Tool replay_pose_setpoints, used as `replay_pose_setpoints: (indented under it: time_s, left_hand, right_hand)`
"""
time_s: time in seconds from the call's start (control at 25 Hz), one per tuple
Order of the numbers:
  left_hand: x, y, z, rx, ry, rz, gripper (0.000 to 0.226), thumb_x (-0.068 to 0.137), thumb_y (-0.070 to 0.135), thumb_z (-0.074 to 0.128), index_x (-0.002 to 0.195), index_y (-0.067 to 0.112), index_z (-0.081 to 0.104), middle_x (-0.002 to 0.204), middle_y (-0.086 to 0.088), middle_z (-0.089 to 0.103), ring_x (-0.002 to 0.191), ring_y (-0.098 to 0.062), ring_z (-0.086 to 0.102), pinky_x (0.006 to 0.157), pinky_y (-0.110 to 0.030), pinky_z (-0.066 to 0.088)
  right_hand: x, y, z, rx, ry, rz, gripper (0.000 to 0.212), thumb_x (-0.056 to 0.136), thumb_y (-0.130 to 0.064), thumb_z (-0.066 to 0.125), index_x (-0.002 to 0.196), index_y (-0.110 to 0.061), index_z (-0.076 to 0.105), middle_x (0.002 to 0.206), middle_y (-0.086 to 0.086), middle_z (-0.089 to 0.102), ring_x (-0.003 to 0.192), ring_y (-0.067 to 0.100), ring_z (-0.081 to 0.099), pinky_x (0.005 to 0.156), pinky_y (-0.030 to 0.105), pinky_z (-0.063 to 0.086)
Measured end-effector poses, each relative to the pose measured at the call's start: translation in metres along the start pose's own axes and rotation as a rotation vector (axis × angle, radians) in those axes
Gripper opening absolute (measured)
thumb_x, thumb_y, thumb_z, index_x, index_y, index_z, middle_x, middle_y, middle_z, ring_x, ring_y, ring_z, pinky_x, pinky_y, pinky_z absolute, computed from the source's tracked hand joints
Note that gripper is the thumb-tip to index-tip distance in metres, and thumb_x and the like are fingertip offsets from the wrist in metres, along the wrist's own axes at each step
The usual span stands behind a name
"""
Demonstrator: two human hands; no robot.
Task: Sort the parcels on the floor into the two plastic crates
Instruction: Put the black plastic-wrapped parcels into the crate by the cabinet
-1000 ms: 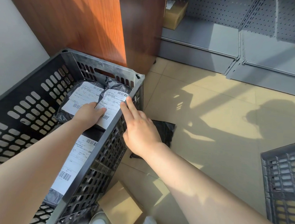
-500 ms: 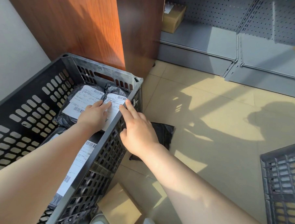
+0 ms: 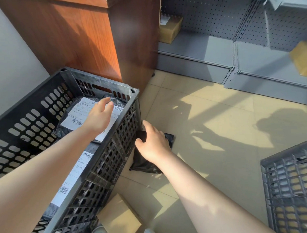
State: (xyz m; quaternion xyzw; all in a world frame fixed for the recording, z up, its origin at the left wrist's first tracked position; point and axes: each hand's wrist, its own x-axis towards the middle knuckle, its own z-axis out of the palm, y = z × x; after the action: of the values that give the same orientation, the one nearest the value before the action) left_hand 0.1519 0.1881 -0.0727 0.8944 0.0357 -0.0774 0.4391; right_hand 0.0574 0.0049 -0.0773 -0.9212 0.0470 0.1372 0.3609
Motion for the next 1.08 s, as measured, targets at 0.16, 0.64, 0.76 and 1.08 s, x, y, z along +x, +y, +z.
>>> replay_pose_setpoints:
  time_s: [0.16,0.64,0.76,1.08]
  left_hand:
    - [-0.009,0.040,0.014,0.088,0.009,0.161,0.051,0.103,0.037,0.035,0.152,0.023,0.031,0.154,0.001,0.035,0.139,-0.015,0.033,0.115,-0.036,0.023]
    - [-0.032,0.002,0.112,0.380,-0.141,0.411,0.042,0.098,0.015,0.052,0.140,0.015,0.049,0.147,-0.004,0.046,0.144,-0.025,0.029,0.117,-0.032,0.019]
    - [-0.032,-0.022,0.130,0.268,-0.262,0.003,0.052,0.100,0.027,0.049,0.150,0.020,0.035,0.153,-0.004,0.037,0.141,-0.025,0.035,0.116,-0.037,0.031]
    - [-0.039,-0.087,0.157,0.231,-0.350,-0.450,0.079,0.099,0.030,0.053,0.157,0.029,-0.001,0.162,-0.008,0.020,0.139,-0.034,0.038,0.111,-0.050,0.038]
  right_hand:
    - [-0.001,0.012,-0.014,0.074,0.023,0.078,0.067,0.095,-0.034,0.049,0.156,-0.029,0.021,0.157,-0.001,0.035,0.141,0.028,0.033,0.114,0.046,0.032]
    - [0.012,0.099,0.006,0.122,-0.084,0.371,0.065,0.093,-0.030,0.049,0.154,-0.025,0.027,0.150,0.006,0.045,0.134,0.033,0.042,0.107,0.039,0.041]
    - [0.021,0.116,0.010,0.181,-0.116,0.425,0.065,0.095,-0.029,0.048,0.155,-0.025,0.025,0.150,0.007,0.046,0.134,0.031,0.045,0.103,0.032,0.041]
    - [0.035,0.138,0.039,0.283,-0.283,0.498,0.070,0.098,-0.025,0.048,0.158,-0.019,0.013,0.148,0.008,0.045,0.120,0.027,0.053,0.095,0.029,0.041]
